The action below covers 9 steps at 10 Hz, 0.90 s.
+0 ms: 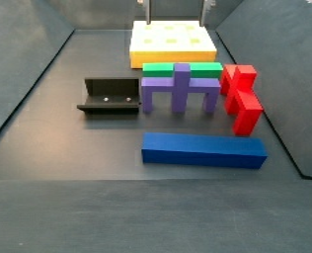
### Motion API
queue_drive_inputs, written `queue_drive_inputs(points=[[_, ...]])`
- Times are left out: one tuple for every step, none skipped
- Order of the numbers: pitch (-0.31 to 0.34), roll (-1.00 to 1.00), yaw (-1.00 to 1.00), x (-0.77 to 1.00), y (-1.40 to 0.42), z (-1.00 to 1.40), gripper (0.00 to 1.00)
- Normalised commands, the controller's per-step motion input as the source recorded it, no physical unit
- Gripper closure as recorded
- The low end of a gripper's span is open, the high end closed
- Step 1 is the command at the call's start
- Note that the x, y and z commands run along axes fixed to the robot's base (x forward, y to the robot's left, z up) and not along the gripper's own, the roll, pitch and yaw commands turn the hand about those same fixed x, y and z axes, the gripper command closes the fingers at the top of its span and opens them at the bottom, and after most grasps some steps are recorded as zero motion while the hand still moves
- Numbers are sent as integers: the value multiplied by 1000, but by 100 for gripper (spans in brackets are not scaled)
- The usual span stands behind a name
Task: Pick up the green object. Move up. Move to above the board. Insert the green object.
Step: Pick up the green object.
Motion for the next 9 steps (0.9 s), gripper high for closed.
queue_drive_inputs(points=[[-114,-170,-749,0,-289,0,0],[-119,-164,-806,0,-237,0,0],[-124,-160,-820,0,-226,0,0],[-99,-127,-851,0,-237,0,0],[-49,-54,-909,0,-257,-9,0],[0,0,-903,14,-343,-97,0],[0,0,-903,0,-349,-131,0],[0,17,-917,0,-309,-180,0],[1,31,-943,0,-246,-189,0]])
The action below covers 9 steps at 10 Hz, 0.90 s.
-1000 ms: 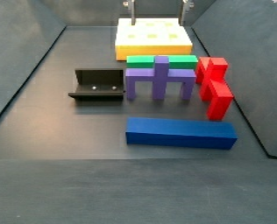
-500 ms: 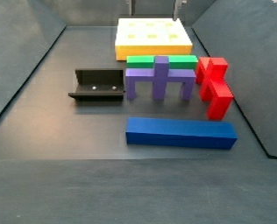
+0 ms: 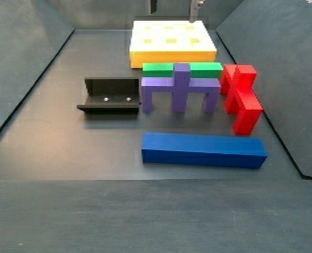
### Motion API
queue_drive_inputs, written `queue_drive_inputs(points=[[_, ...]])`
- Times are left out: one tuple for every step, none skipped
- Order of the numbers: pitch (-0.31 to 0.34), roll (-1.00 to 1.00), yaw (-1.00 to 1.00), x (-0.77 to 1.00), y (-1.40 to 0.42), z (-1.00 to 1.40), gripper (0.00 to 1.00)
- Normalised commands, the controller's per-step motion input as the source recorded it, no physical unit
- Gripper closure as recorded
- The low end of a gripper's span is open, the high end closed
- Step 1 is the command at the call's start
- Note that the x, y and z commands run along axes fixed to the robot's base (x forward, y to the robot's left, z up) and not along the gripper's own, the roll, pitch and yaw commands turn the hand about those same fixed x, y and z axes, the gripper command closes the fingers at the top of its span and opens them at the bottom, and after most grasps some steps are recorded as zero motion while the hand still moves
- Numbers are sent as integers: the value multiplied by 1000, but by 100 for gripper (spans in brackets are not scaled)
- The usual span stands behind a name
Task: Pick up the green object. Move up. Move to above the board. Insert the green object.
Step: Pick up the green object.
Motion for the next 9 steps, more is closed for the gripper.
queue_drive_inputs(points=[[16,54,-946,0,-223,-237,0],[11,53,-960,0,-209,-251,0],[10,49,-971,0,-194,-269,0],[4,43,-989,0,-177,-294,0],[9,41,-983,0,-180,-283,0],[4,43,-986,0,-177,-289,0],[7,41,-983,0,-180,-283,0],[0,40,-986,0,-174,-289,0],[3,44,-980,0,-177,-289,0]])
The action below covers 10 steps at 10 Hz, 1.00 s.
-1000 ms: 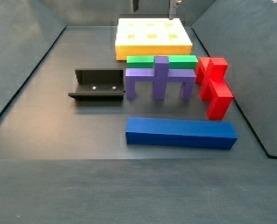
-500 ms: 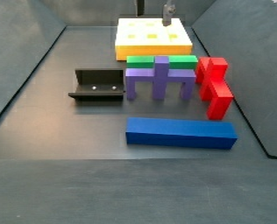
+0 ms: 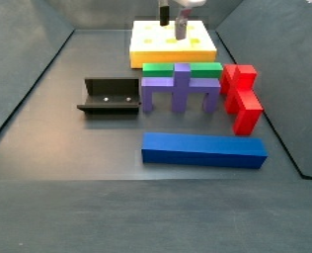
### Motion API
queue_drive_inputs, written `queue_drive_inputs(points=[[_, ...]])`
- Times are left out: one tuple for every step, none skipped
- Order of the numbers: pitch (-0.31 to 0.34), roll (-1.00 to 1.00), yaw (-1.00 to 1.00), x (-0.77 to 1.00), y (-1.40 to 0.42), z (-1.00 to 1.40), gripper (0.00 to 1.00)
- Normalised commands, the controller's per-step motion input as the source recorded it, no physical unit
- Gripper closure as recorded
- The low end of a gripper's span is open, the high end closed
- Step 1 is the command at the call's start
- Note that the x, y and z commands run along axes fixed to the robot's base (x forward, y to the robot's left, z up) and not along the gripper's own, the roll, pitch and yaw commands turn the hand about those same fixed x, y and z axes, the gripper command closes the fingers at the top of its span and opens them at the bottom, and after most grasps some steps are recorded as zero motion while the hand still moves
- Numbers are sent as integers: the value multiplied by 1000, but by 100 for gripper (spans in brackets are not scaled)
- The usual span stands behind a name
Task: Pick up the green object. Move up. Move to above the board. Insert the green object.
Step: Pick up the green object.
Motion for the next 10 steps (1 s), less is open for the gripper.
queue_drive_inputs(points=[[0,20,-986,0,-169,-351,0],[0,16,-911,-123,-123,-463,0],[0,4,-766,-317,-114,-543,0],[0,14,-543,-474,-86,-606,0],[3,37,-377,-237,-63,-657,0],[0,4,-357,-411,-89,-663,0],[0,0,-323,-431,-43,-546,0],[-41,-57,0,-171,-49,-309,0],[-6,-34,66,94,-74,-334,0],[0,-1,86,31,0,-320,0]])
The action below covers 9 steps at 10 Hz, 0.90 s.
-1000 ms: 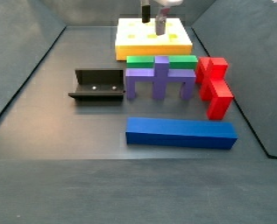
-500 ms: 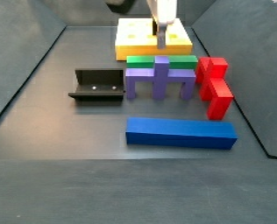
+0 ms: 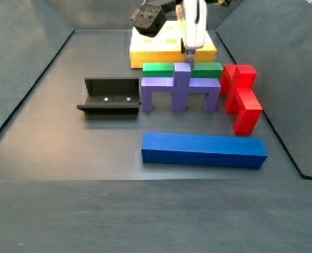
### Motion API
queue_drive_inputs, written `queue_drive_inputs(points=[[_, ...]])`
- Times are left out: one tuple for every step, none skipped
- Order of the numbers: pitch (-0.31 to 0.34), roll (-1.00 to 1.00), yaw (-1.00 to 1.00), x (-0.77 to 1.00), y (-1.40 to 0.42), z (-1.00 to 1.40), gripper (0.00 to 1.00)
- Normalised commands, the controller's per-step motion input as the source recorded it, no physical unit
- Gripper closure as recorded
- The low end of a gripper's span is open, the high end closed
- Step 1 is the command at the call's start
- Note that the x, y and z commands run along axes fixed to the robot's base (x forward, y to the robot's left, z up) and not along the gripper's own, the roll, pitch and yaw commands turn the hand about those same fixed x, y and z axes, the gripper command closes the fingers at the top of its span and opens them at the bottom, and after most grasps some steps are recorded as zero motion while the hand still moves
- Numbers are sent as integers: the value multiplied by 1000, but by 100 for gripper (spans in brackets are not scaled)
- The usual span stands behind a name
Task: Pick up the green object. Move up. Move to above the board. Insert the green object.
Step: Pick up the green object.
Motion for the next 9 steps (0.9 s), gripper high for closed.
queue_drive_inputs(points=[[0,11,3,0,46,-291,0],[-4,31,0,-20,91,-277,0],[-4,6,0,-57,57,-200,0],[-13,0,0,-51,0,-171,0],[-33,0,0,0,0,-217,0],[-37,-17,0,0,0,-266,0],[-34,-23,-11,-57,143,-220,0],[-19,-21,0,-14,117,-134,0],[-23,-7,0,-46,69,-126,0]])
